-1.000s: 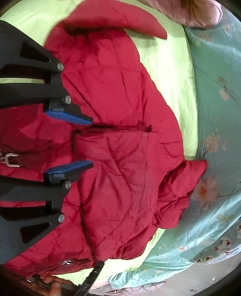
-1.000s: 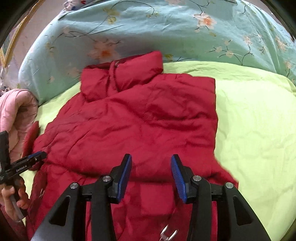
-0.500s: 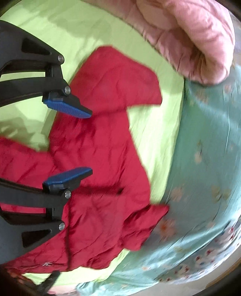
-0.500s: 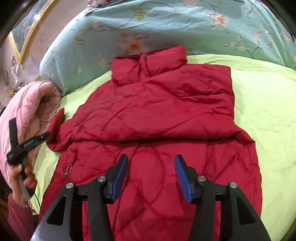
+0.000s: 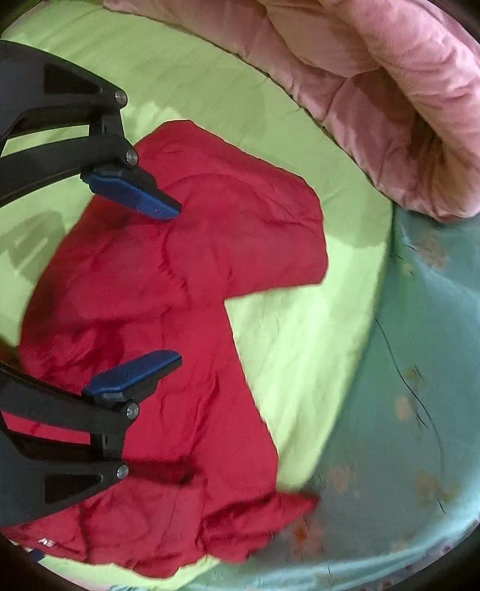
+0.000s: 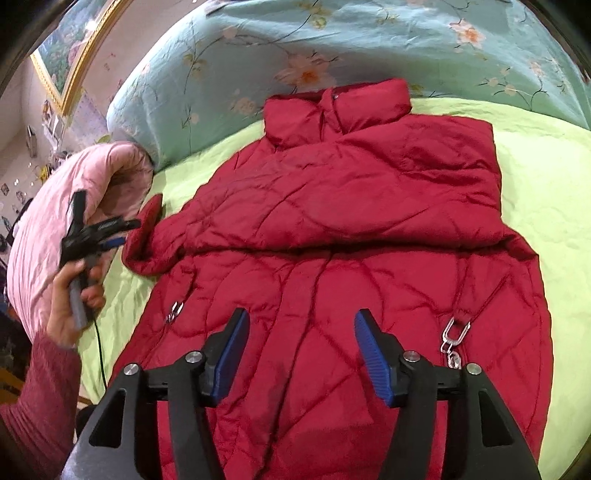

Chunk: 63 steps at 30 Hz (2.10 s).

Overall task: Fold large clothes
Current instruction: 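Grasp the other jacket sleeve with the left gripper, then fold the held sleeve across the jacket body with the left gripper and release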

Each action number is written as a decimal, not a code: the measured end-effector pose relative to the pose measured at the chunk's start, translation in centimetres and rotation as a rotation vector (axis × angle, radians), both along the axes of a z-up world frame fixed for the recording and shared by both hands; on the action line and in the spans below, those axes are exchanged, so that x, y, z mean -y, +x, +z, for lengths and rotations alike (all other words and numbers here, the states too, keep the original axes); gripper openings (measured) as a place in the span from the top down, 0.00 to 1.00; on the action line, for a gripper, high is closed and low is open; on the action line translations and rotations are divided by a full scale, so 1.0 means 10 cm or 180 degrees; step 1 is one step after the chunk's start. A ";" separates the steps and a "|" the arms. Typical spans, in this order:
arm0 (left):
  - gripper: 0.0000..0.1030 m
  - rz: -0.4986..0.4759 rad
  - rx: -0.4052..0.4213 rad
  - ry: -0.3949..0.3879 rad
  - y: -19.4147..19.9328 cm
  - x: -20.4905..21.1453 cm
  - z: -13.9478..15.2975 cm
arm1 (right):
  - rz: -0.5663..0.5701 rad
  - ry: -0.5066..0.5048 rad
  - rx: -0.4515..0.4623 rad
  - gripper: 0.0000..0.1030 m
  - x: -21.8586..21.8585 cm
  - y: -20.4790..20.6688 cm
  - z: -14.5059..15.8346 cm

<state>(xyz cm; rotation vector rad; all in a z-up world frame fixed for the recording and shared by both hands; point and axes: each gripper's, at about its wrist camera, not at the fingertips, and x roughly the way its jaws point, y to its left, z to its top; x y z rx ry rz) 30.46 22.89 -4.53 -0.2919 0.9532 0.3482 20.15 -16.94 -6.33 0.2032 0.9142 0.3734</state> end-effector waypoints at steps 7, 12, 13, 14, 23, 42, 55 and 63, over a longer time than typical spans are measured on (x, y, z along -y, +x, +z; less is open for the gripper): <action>0.36 0.0150 -0.0077 0.0141 0.09 -0.10 -0.19 | -0.0024 -0.0130 -0.0107 0.33 0.02 -0.06 -0.07; 0.87 0.0132 0.0011 0.0003 0.04 -0.20 -0.21 | -0.0088 -0.0120 -0.0099 0.28 0.10 -0.16 -0.06; 0.89 0.0136 0.0038 -0.0032 0.03 -0.22 -0.20 | -0.0080 -0.0113 -0.0094 0.28 0.10 -0.17 -0.05; 0.90 0.0145 0.0075 -0.0050 0.00 -0.23 -0.19 | -0.0067 -0.0108 -0.0090 0.28 0.10 -0.19 -0.05; 0.94 0.0023 0.0743 -0.0408 -0.30 -0.14 0.14 | -0.0001 -0.0005 -0.0034 0.28 0.06 -0.21 -0.01; 0.94 -0.1147 0.1566 -0.0950 -0.36 1.41 0.86 | -0.0134 0.0253 0.0015 0.28 0.23 -0.15 0.03; 0.94 -0.2084 0.1118 -0.1053 -0.08 2.70 0.44 | -0.0664 0.0574 0.0114 0.28 0.77 0.14 0.05; 0.94 -0.2098 0.0885 -0.1087 -0.07 2.78 0.15 | -0.0787 0.0801 0.0081 0.31 0.97 0.78 0.01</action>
